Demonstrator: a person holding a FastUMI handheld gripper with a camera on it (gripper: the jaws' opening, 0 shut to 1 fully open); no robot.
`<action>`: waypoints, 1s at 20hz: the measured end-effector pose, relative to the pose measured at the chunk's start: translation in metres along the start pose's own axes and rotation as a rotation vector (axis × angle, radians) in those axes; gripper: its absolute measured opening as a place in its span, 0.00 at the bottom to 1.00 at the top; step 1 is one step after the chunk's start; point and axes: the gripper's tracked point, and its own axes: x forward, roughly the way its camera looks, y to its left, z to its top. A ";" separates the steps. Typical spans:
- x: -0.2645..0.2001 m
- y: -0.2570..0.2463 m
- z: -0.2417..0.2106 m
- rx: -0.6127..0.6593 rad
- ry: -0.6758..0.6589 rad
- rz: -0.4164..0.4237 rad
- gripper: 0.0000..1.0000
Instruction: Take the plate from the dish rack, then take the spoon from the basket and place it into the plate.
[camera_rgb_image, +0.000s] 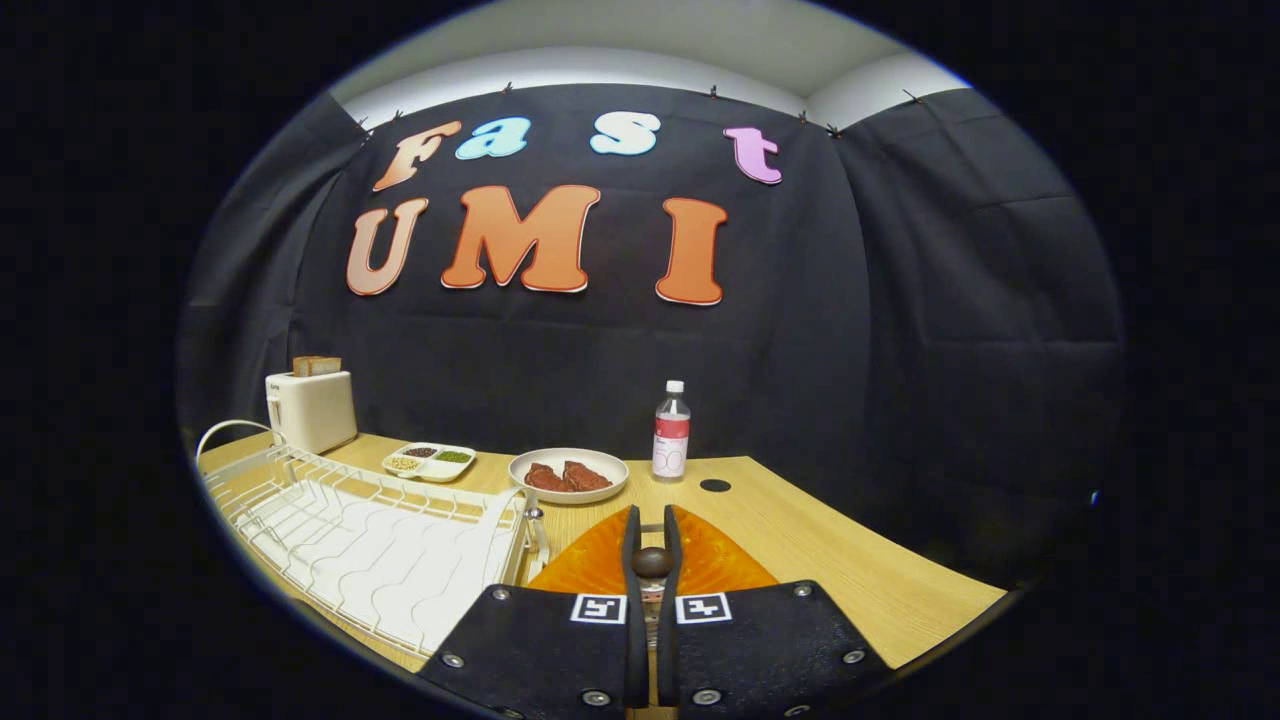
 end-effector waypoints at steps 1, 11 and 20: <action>-0.003 -0.002 0.007 -0.003 -0.012 -0.004 0.04; -0.070 -0.011 0.084 -0.018 -0.122 -0.033 0.04; -0.175 0.046 0.094 0.009 -0.129 0.088 0.04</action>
